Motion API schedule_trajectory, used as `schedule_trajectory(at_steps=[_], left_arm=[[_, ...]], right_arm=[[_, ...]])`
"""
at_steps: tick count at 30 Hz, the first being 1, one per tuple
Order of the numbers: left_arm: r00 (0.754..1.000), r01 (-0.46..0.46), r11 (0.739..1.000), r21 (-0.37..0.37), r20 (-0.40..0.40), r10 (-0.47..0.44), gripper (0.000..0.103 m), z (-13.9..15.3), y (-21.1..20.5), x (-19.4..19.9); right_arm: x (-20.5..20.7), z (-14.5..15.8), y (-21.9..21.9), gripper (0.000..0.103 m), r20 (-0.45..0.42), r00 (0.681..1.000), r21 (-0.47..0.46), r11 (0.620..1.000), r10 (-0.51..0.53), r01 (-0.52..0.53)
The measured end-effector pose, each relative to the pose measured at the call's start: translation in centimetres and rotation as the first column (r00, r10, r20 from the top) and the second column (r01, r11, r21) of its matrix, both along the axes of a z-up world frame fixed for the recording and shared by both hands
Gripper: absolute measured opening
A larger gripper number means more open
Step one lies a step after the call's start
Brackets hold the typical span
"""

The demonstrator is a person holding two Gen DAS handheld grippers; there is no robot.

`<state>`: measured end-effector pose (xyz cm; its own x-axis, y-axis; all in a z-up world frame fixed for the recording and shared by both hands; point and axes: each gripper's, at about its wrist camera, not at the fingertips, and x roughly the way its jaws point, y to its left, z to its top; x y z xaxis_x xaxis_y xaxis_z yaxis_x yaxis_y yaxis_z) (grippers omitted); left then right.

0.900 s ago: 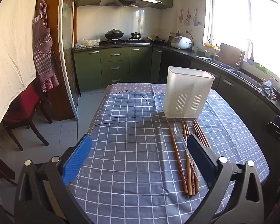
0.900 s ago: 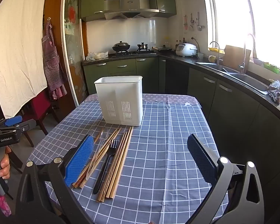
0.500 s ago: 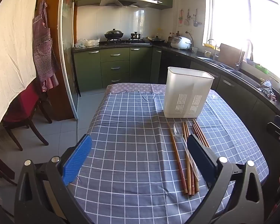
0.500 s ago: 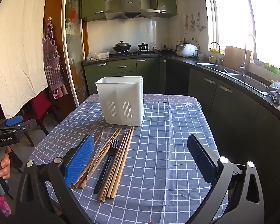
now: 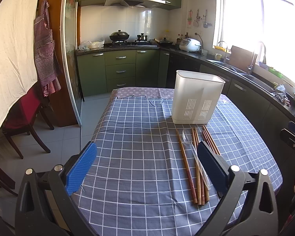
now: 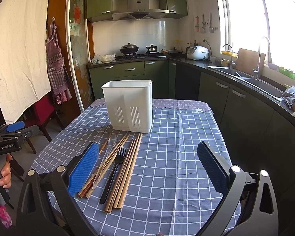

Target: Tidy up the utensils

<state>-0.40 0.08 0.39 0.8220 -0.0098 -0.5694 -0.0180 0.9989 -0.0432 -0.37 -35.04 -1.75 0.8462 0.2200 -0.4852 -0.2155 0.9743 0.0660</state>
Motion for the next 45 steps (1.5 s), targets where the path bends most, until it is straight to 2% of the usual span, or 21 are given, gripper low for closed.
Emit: schedule_trajectory(at_steps=[45], left_arm=[[1.000, 0.005, 1.000, -0.005, -0.008, -0.005, 0.097, -0.7, 0.0, 0.4]], right_arm=[[0.4, -0.5, 0.0, 0.099, -0.009, 1.000, 0.001, 1.000, 0.005, -0.005]])
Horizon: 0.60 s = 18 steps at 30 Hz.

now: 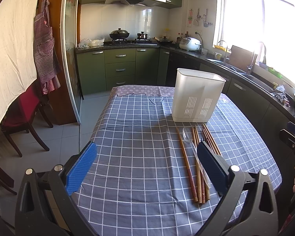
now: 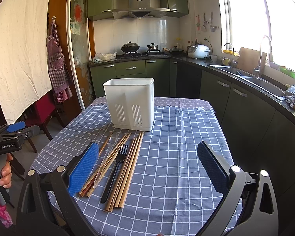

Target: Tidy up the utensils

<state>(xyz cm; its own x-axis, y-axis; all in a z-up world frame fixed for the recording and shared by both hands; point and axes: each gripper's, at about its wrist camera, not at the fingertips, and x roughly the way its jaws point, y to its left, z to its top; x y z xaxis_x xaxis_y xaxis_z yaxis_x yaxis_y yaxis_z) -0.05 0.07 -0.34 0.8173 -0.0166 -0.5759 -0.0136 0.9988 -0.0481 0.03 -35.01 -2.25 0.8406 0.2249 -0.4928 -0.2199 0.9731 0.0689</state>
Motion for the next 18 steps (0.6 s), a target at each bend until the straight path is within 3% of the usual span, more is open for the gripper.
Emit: schedule_trajectory(at_steps=[18], left_arm=[[1.000, 0.000, 1.000, -0.002, -0.001, 0.000, 0.097, -0.10, 0.05, -0.01]], right_arm=[[0.01, -0.52, -0.03, 0.099, -0.006, 1.000, -0.001, 1.000, 0.004, -0.004]])
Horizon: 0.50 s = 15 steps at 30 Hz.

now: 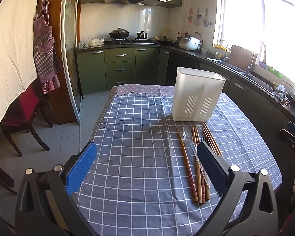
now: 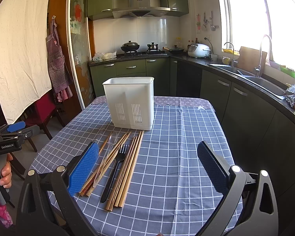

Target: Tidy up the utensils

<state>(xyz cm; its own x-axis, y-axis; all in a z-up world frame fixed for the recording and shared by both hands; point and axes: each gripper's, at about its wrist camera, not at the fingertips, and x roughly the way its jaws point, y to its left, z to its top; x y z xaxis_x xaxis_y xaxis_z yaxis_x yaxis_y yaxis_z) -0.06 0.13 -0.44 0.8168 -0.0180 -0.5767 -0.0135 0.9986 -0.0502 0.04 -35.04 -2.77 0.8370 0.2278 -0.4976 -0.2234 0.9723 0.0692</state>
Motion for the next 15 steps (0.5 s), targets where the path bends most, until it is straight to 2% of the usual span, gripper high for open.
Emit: schedule_trajectory(at_steps=[10, 15], left_arm=[[1.000, 0.005, 1.000, 0.003, -0.012, -0.005, 0.097, -0.6, -0.1, 0.2], [0.995, 0.007, 1.000, -0.014, -0.103, -0.009, 0.097, -1.7, -0.2, 2.8]], right_arm=[[0.2, -0.1, -0.2, 0.099, -0.009, 1.000, 0.004, 1.000, 0.001, -0.001], [2.3, -0.9, -0.9, 0.099, -0.070, 0.997, 0.003, 1.000, -0.013, 0.013]])
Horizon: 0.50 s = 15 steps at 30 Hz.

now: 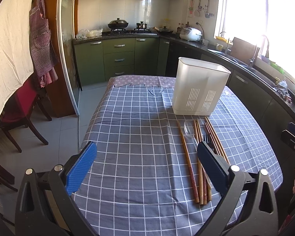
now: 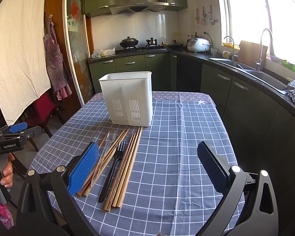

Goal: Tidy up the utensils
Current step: 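Lower the left tool onto the clear plastic spoon and close on it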

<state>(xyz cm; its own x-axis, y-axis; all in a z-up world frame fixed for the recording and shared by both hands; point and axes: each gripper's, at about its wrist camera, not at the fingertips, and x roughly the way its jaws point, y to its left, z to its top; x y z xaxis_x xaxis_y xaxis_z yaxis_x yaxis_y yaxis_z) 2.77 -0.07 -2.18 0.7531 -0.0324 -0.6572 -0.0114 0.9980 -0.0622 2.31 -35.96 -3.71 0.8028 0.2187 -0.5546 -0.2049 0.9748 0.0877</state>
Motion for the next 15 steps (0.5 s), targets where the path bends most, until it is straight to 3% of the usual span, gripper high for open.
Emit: schedule_trajectory(at_steps=[5, 10, 15], left_arm=[[0.987, 0.021, 0.998, -0.053, -0.157, -0.029, 0.097, -1.6, -0.8, 4.3], [0.957, 0.062, 0.995, -0.079, -0.279, -0.081, 0.097, -3.7, -2.4, 8.1], [0.925, 0.110, 0.991, -0.073, -0.359, -0.129, 0.096, -5.2, -4.6, 10.7]], right_arm=[[3.6, -1.2, -0.4, 0.099, -0.094, 0.996, -0.049, 0.999, -0.011, 0.006], [8.1, -3.3, -0.8, 0.099, -0.279, 0.959, 0.024, 0.999, 0.046, -0.041], [10.6, -4.7, -0.7, 0.099, -0.335, 0.942, -0.024, 0.999, 0.027, -0.037]])
